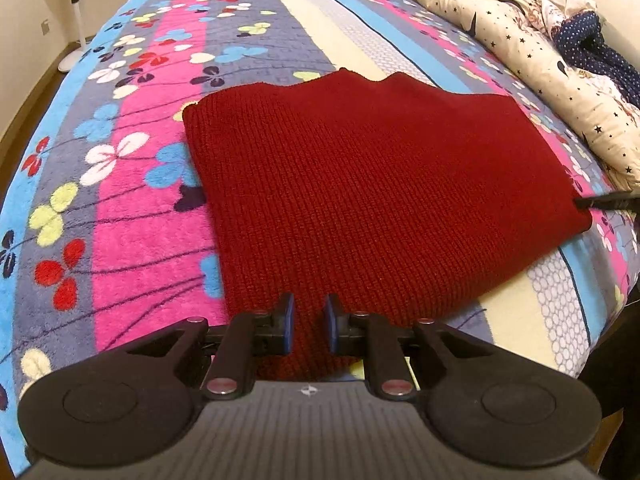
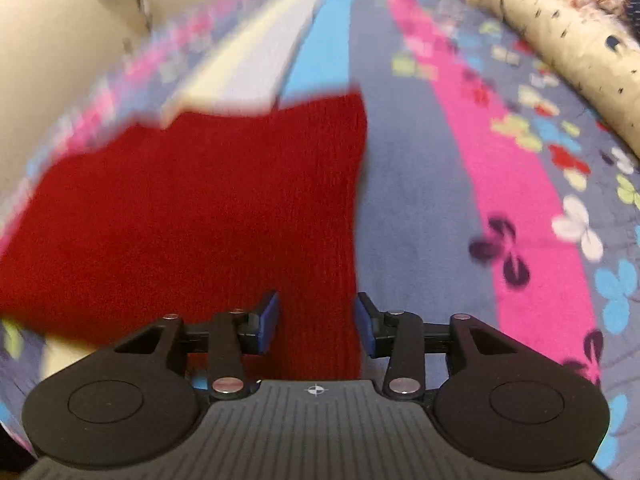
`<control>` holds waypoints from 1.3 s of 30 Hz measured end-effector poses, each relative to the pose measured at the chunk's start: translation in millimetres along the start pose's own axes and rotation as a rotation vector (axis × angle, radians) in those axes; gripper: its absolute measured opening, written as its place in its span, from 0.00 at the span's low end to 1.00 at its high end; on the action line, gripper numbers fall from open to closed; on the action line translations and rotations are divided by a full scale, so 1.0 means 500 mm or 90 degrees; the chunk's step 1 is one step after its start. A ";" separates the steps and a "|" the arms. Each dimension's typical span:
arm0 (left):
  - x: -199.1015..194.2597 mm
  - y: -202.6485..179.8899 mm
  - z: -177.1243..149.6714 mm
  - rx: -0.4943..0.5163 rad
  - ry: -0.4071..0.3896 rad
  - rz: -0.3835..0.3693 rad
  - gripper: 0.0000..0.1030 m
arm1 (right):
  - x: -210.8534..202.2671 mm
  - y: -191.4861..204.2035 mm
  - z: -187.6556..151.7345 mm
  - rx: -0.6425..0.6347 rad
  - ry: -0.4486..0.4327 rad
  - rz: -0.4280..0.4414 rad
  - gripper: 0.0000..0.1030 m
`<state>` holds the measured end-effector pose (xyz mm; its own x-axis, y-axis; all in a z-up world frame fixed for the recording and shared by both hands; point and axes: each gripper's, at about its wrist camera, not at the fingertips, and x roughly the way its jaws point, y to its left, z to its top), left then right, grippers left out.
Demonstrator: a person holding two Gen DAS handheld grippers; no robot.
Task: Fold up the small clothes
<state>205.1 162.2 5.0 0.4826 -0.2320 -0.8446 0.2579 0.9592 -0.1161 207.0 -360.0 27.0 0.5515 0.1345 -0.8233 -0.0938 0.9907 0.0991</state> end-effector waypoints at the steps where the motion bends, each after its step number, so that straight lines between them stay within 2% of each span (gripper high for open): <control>1: 0.000 0.000 0.000 0.000 0.001 -0.001 0.17 | 0.014 0.002 -0.004 -0.008 0.023 -0.007 0.43; 3: 0.000 0.001 0.000 -0.002 -0.001 -0.002 0.17 | 0.007 0.004 0.003 -0.008 0.007 -0.006 0.43; 7: -0.014 0.018 0.004 -0.029 -0.025 -0.012 0.17 | -0.024 0.000 0.015 0.022 -0.063 -0.003 0.43; 10: -0.039 0.035 0.011 -0.058 -0.070 -0.007 0.17 | -0.048 0.010 0.023 0.022 -0.124 0.000 0.43; 13: -0.081 0.037 0.018 -0.065 -0.132 0.020 0.19 | -0.072 0.033 0.031 0.011 -0.183 -0.002 0.43; 15: -0.115 0.037 0.021 -0.071 -0.160 0.022 0.39 | -0.092 0.055 0.033 0.015 -0.219 0.001 0.43; 17: -0.150 0.030 0.021 -0.066 -0.187 0.045 0.54 | -0.108 0.080 0.032 0.021 -0.247 0.017 0.43; 19: -0.173 0.022 0.016 -0.049 -0.213 0.070 0.60 | -0.120 0.117 0.025 0.009 -0.267 0.024 0.43; 21: -0.173 0.027 0.000 -0.069 -0.235 0.086 0.60 | -0.128 0.159 0.016 -0.012 -0.286 0.033 0.43; 23: -0.156 0.044 -0.001 -0.123 -0.199 0.098 0.60 | -0.132 0.205 0.004 -0.034 -0.297 0.052 0.43; 25: -0.158 0.057 0.002 -0.151 -0.211 0.100 0.60 | -0.131 0.253 -0.009 -0.063 -0.300 0.077 0.42; 26: -0.155 0.063 0.005 -0.159 -0.209 0.101 0.60 | -0.129 0.276 -0.016 -0.076 -0.300 0.089 0.36; 27: -0.151 0.067 0.006 -0.166 -0.201 0.104 0.60 | -0.128 0.299 -0.023 -0.088 -0.301 0.101 0.23; 29: -0.142 0.079 0.005 -0.178 -0.183 0.106 0.60 | -0.120 0.342 -0.033 -0.112 -0.298 0.127 0.10; 36: -0.132 0.107 0.000 -0.202 -0.164 0.108 0.60 | -0.104 0.458 -0.058 -0.202 -0.285 0.197 0.11; 39: -0.127 0.113 -0.001 -0.213 -0.159 0.109 0.60 | -0.092 0.512 -0.073 -0.251 -0.285 0.217 0.20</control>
<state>188.6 231.2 52.0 0.6928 -0.0580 -0.7188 -0.1087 0.9770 -0.1837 127.3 -113.4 70.0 0.7195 0.5173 -0.4634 -0.5707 0.8206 0.0300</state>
